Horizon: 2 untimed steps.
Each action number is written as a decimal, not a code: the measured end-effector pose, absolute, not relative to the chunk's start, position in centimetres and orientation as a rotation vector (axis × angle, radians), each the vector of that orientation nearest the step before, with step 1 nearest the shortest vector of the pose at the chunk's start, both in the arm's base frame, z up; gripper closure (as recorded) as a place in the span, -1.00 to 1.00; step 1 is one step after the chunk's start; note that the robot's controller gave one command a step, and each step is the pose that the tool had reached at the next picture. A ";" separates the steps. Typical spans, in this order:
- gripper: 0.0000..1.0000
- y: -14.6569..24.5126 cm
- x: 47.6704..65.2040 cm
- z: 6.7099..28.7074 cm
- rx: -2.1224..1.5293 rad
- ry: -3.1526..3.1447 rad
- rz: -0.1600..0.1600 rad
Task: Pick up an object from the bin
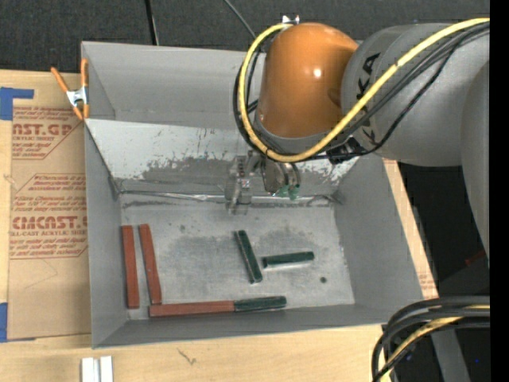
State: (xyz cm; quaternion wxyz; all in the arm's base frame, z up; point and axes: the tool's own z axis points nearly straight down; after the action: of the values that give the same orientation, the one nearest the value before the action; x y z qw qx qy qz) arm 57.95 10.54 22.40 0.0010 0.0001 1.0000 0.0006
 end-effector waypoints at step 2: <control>-1.00 10.6 55.7 15.7 0.362 3.124 0.000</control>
Offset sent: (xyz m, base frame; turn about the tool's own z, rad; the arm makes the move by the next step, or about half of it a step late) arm -0.0219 0.0003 -0.0646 0.2312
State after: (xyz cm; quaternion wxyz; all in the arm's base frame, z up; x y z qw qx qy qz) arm 55.66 10.64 15.75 -0.0017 0.1150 0.9934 0.0000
